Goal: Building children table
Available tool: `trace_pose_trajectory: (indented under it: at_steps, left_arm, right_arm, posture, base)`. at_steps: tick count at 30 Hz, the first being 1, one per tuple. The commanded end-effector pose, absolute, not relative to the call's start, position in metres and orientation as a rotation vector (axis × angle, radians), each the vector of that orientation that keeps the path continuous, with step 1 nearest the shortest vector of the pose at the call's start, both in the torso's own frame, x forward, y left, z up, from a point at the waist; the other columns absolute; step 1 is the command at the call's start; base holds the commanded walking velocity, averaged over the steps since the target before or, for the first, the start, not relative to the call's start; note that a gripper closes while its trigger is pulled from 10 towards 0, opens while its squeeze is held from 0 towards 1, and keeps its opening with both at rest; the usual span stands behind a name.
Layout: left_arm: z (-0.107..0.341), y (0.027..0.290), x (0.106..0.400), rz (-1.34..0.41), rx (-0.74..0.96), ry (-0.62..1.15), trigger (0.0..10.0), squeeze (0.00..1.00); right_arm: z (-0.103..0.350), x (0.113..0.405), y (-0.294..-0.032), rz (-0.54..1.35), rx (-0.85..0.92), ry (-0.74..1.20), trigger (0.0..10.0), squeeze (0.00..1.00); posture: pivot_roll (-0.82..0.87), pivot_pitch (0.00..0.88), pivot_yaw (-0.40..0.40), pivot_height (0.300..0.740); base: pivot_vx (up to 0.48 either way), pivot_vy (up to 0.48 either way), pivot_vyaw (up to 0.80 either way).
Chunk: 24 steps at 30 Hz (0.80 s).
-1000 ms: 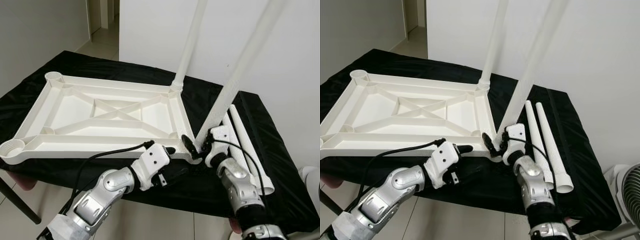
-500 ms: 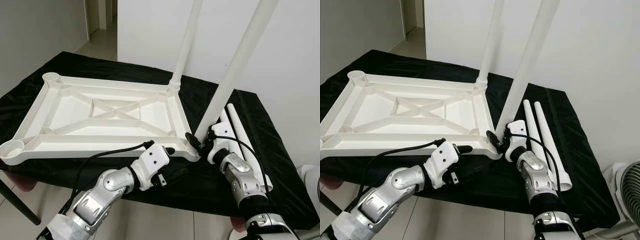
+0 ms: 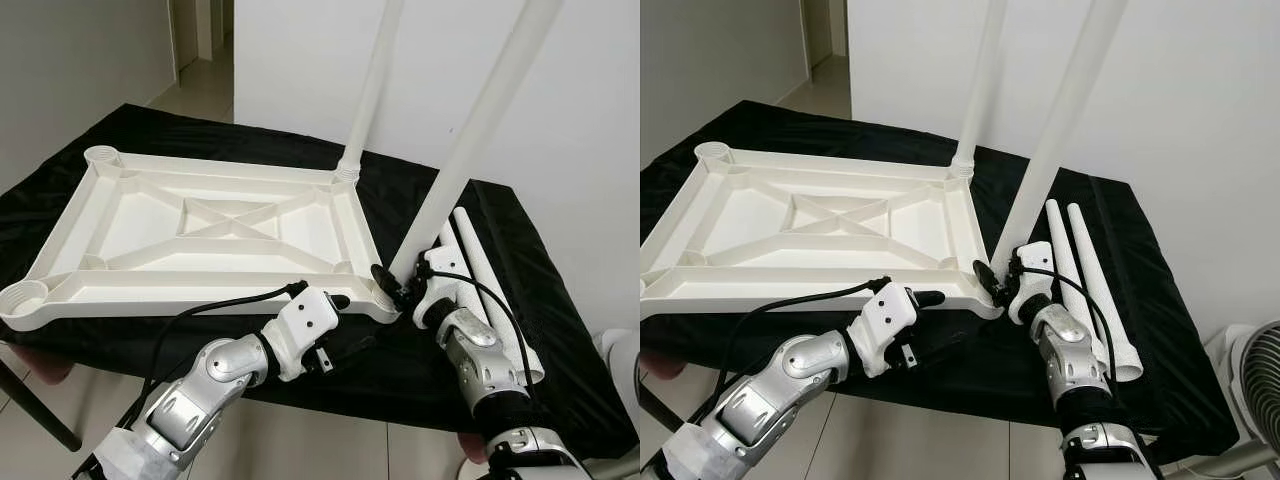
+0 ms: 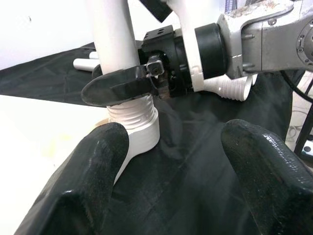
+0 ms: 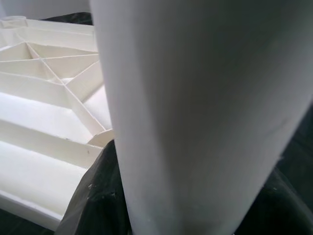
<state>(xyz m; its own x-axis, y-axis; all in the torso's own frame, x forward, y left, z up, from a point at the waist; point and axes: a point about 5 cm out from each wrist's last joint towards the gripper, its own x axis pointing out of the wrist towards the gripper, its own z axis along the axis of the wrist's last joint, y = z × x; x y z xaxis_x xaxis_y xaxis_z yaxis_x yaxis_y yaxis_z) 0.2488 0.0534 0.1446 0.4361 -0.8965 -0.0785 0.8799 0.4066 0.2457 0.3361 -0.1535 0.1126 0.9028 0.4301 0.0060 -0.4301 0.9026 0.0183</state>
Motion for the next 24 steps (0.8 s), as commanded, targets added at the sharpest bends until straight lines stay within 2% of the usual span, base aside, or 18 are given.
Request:
trace_pose_trajectory:
  at_steps: [1,14,15,16,19,24]
  left_arm:
    - [0.148,0.048,0.243,-1.25,0.278,-0.067,10.0,0.0]
    - [0.147,0.047,0.243,-1.252,0.275,-0.065,10.0,0.0]
    - [0.146,0.046,0.242,-1.254,0.273,-0.065,10.0,0.0]
    - [0.146,0.046,0.242,-1.254,0.273,-0.065,10.0,0.0]
    - [0.146,0.045,0.242,-1.258,0.271,-0.064,10.0,0.0]
    - [0.145,0.044,0.241,-1.259,0.268,-0.063,10.0,0.0]
  right_arm:
    - [0.099,0.332,-0.148,0.419,0.037,0.078,10.0,0.0]
    - [0.093,0.329,-0.143,0.116,0.097,0.119,10.0,0.0]
    - [0.093,0.324,-0.141,0.011,0.097,0.119,10.0,0.0]
    - [0.093,0.324,-0.141,0.011,0.097,0.119,10.0,0.0]
    - [0.09,0.31,-0.133,-0.161,0.11,0.131,10.0,0.0]
    - [0.092,0.307,-0.122,-0.156,0.144,0.137,10.0,0.0]
  posture:
    - [0.01,0.0,-0.115,0.74]
    - [0.0,0.0,-0.12,0.74]
    - [0.0,0.0,-0.119,0.74]
    - [0.0,0.0,-0.119,0.74]
    - [0.0,0.0,-0.127,0.74]
    - [0.0,0.0,-0.132,0.74]
  base:
    - [0.0,0.0,0.0]
    - [0.0,0.0,0.0]
    - [0.0,0.0,0.0]
    - [0.0,0.0,0.0]
    - [0.0,0.0,0.0]
    - [0.0,0.0,0.0]
